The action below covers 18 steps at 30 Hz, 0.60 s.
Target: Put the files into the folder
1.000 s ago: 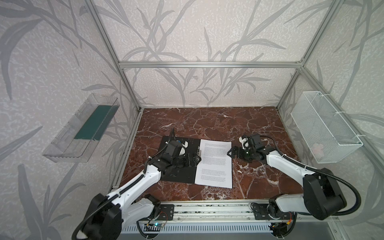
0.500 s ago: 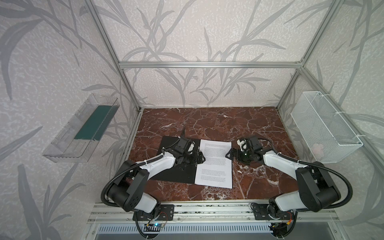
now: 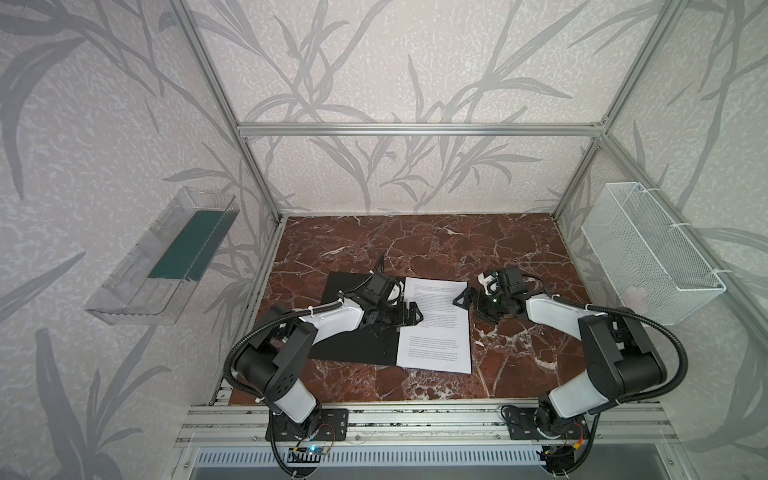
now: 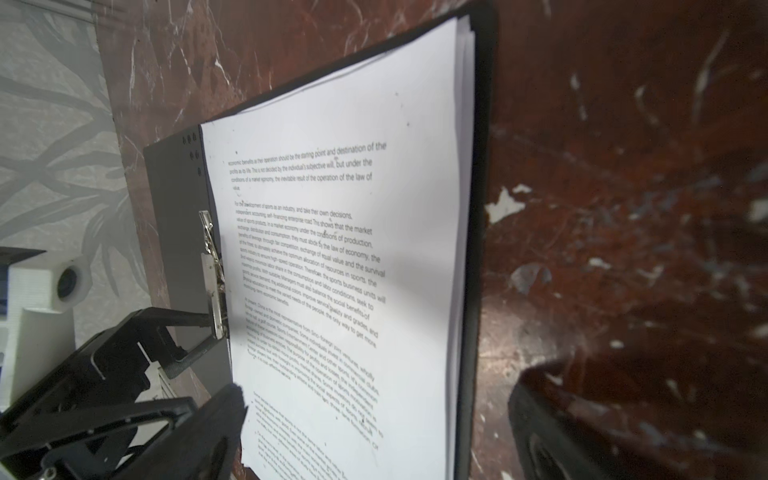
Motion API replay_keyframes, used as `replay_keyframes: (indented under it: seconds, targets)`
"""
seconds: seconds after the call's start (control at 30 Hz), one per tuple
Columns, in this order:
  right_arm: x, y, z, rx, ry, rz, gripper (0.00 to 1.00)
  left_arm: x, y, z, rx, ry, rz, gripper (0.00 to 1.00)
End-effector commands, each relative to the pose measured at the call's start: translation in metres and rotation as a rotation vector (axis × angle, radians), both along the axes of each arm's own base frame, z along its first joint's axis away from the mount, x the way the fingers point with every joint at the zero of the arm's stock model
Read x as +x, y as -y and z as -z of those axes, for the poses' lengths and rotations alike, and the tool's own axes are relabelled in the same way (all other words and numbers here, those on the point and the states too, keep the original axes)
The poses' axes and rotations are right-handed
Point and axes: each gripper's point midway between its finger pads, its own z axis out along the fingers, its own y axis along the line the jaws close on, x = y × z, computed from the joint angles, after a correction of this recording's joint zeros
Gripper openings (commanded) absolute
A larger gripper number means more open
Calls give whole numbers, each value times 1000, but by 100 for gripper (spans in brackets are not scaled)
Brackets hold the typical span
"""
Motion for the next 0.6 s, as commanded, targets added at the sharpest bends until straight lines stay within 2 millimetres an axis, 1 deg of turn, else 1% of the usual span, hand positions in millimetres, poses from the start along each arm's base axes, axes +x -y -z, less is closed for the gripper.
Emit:
replay_keyframes:
  seconds: [0.0,0.2,0.3,0.4,0.5,0.53,0.57]
  targets:
    - [7,4,2,-3,-23,15,99,-5,14,9,-10,-39,8,99]
    - [24,31,-1,-23,-25,96,99,-5,38,8,-31,-32,-16,99]
    - [32,42,-4,-19,-29,119,99,-6,54,3,-62,-16,-36,99]
    - [39,47,-6,-16,-31,131,99,-10,71,-4,-81,3,-36,99]
    - [45,59,-9,-36,-26,168,99,-13,78,-8,-92,3,-31,99]
    - [46,63,-10,-42,-24,182,99,-13,78,-11,-99,6,-32,99]
    - [47,67,-13,-47,-18,195,99,-12,73,-12,-90,10,-39,99]
